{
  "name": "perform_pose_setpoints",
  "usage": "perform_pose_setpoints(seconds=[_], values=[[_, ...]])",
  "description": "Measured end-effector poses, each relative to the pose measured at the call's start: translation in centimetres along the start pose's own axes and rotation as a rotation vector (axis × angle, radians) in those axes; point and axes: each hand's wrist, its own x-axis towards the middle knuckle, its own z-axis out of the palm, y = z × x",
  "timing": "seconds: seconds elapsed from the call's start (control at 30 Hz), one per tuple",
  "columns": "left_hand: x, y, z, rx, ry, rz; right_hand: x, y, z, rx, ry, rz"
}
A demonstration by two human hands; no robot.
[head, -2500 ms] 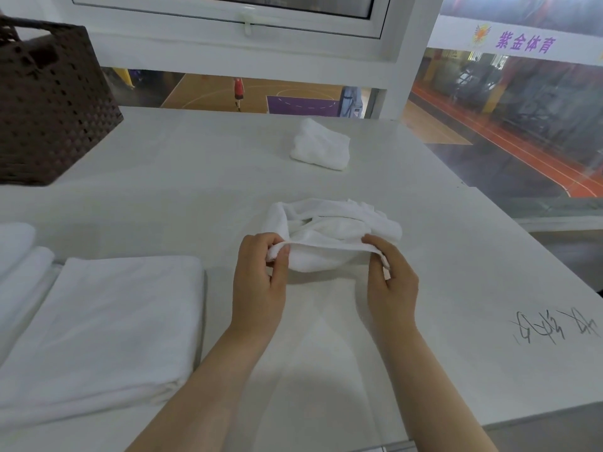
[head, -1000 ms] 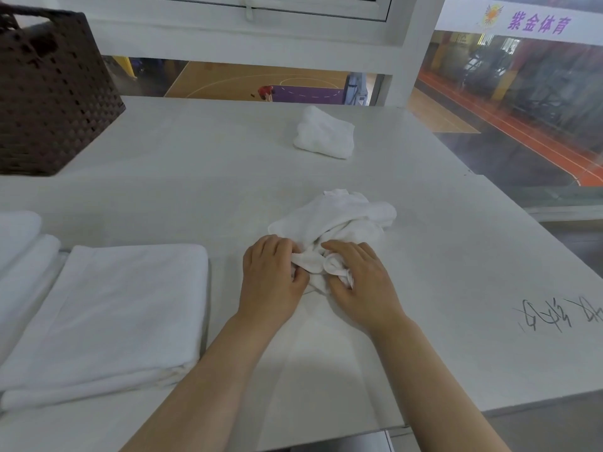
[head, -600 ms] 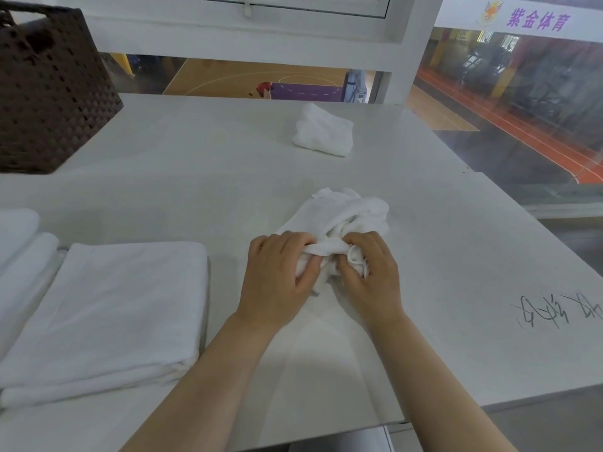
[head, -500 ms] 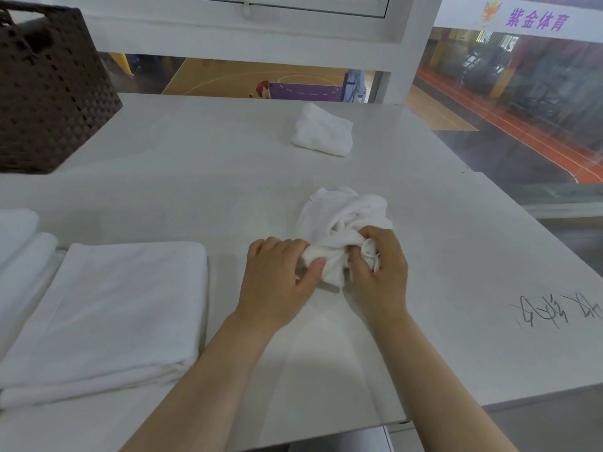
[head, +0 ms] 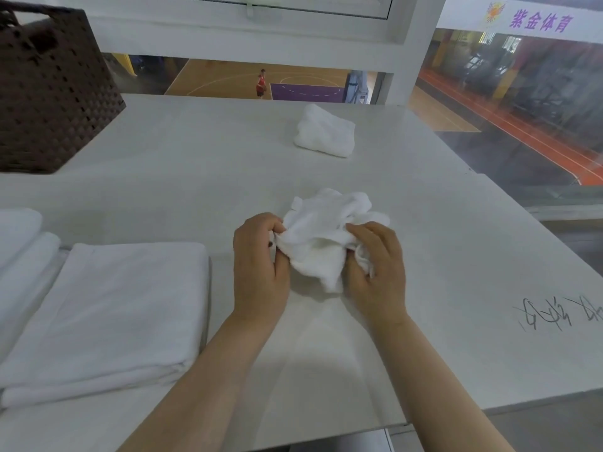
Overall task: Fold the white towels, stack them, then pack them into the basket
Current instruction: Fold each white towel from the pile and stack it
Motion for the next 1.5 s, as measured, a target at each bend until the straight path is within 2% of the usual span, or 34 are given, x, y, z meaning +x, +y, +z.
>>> perform_pose_setpoints(seconds=[0.1, 0.23, 0.37, 0.47, 0.57, 0.63, 0.7, 0.8, 0.87, 0.97, 1.1, 1.2, 1.3, 1.5], values=[[-0.3, 0.6, 0.1, -0.22, -0.104, 0.002, -0.5, -0.6, 0.1, 0.082, -0.196, -0.13], [-0.5, 1.0, 0.4, -0.344, -0.172, 0.087, -0.9, -1.1, 0.1, 0.099, -0.339, -0.118], [-0.4, 0.3, 0.5, -0.282, -0.196, 0.113, -0.9, -1.3, 0.2, 0.195, -0.356, -0.123], [-0.3, -0.4, 0.7, -0.131, -0.319, 0.057, -1.3, -1.6, 0.6, 0.277, -0.366, -0.047], [0.0, -0.7, 0.7, -0.082, -0.498, -0.001, -1.2, -1.5, 0.7, 0.357, -0.3, -0.003], [0.2, -0.7, 0.6, -0.016, -0.445, 0.061, -0.9, -1.3, 0.3, 0.413, -0.195, 0.057], [0.4, -1.1, 0.7, 0.202, -0.401, 0.141, -0.5, -1.2, -0.3, 0.446, -0.097, 0.127], [0.2, -2.2, 1.0, 0.425, -0.484, 0.125, -0.1, -1.0, -1.0, 0.442, -0.017, 0.192], [0.2, -2.4, 1.0, 0.446, -0.486, 0.115, 0.0, -0.9, -1.2, 0.411, 0.02, 0.21], [0.3, -1.7, 0.7, 0.4, -0.406, 0.131, 0.2, -0.5, -1.3, 0.349, 0.1, 0.264], [0.2, -1.0, 0.5, 0.347, -0.399, -0.006, 0.6, 0.2, -1.3, 0.273, 0.189, 0.337], [-0.1, -1.4, 0.6, 0.383, -0.456, -0.059, 0.6, 0.1, -1.4, 0.259, 0.199, 0.33], [-0.4, -2.6, 0.8, 0.471, -0.481, -0.017, 0.7, -0.1, -1.4, 0.28, 0.205, 0.333], [0.1, -2.7, 0.6, 0.417, -0.391, -0.058, 1.4, 0.3, -1.9, 0.236, 0.228, 0.36]])
